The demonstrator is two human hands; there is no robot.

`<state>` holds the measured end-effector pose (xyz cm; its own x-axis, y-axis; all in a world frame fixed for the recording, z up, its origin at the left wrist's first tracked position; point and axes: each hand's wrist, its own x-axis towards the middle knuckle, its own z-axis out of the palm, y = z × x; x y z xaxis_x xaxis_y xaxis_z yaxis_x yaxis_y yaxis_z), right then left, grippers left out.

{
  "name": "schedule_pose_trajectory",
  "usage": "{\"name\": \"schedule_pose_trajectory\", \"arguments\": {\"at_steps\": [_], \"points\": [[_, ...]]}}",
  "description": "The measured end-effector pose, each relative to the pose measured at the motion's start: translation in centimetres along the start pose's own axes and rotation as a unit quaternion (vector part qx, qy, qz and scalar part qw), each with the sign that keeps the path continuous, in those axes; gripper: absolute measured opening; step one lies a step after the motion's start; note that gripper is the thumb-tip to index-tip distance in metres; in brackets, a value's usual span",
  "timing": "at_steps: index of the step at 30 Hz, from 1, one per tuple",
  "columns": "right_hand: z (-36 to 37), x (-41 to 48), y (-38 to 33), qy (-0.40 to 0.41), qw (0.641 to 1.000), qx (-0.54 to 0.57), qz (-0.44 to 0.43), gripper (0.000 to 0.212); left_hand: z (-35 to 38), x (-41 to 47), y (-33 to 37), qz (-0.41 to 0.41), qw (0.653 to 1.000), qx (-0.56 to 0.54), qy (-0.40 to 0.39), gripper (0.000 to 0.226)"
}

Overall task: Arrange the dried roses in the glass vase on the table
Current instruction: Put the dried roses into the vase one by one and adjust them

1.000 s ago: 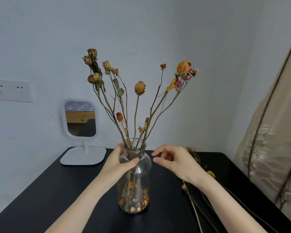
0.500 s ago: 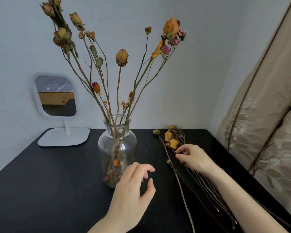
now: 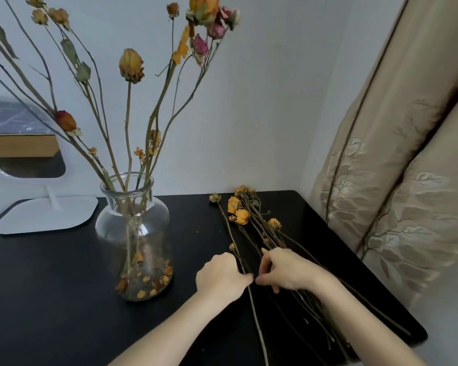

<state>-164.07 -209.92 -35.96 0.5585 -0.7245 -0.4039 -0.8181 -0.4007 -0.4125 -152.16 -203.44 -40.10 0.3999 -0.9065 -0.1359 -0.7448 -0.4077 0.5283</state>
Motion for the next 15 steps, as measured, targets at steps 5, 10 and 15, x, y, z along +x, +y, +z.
{"name": "schedule_pose_trajectory", "arguments": {"at_steps": [5,10,15], "points": [[0.9,0.6,-0.4,0.005,0.998,-0.046,0.031,0.018,0.1,0.3,-0.3,-0.023,1.0,-0.004,-0.002,0.025],[1.1,1.1,-0.2,0.031,0.999,-0.023,0.03,0.017,-0.5,0.3,-1.1,-0.04,0.998,-0.037,0.009,0.027],[-0.5,0.8,-0.4,0.119,0.991,0.057,-0.017,0.009,-1.7,0.0,-1.9,-0.045,0.996,-0.063,0.033,0.027]]}}
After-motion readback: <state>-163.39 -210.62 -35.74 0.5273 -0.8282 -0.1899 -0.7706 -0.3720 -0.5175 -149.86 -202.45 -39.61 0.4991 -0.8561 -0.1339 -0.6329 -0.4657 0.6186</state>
